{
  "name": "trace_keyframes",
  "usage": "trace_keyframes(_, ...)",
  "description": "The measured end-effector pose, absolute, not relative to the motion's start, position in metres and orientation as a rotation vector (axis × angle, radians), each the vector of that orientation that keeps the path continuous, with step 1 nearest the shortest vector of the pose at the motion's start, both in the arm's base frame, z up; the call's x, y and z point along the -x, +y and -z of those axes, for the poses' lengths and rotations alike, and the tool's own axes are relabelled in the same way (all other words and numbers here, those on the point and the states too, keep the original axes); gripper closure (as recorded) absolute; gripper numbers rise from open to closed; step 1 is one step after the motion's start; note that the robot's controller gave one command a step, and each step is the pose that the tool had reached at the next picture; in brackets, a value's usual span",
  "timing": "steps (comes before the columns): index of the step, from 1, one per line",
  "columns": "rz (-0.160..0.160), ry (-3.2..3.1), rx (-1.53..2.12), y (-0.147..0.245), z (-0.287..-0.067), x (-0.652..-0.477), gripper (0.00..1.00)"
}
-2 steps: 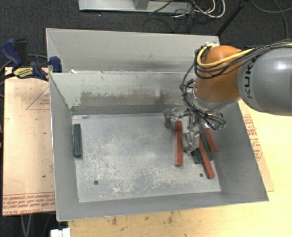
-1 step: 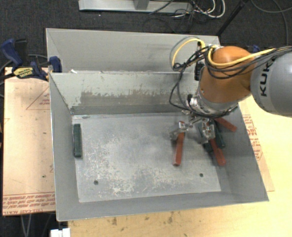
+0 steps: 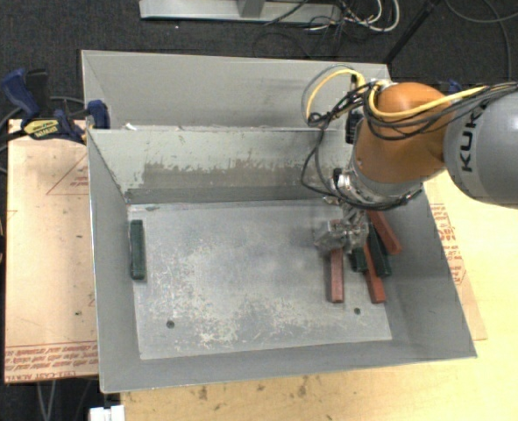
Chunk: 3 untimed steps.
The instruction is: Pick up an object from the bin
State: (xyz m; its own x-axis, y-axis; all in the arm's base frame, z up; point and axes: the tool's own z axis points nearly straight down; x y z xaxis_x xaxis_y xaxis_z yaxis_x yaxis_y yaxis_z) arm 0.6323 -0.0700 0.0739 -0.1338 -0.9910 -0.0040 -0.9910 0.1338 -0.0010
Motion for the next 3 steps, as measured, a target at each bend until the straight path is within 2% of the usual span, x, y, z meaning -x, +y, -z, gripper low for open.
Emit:
trace_keyframes(1,0.009,2.404,2.015,-0.118,-0.218,-0.547,1.00)
trace_keyframes(2,-0.002,2.401,2.021,-0.115,-0.214,-0.547,0.00)
trace_keyframes(3,-0.016,2.380,2.046,-0.142,-0.121,-0.529,0.00)
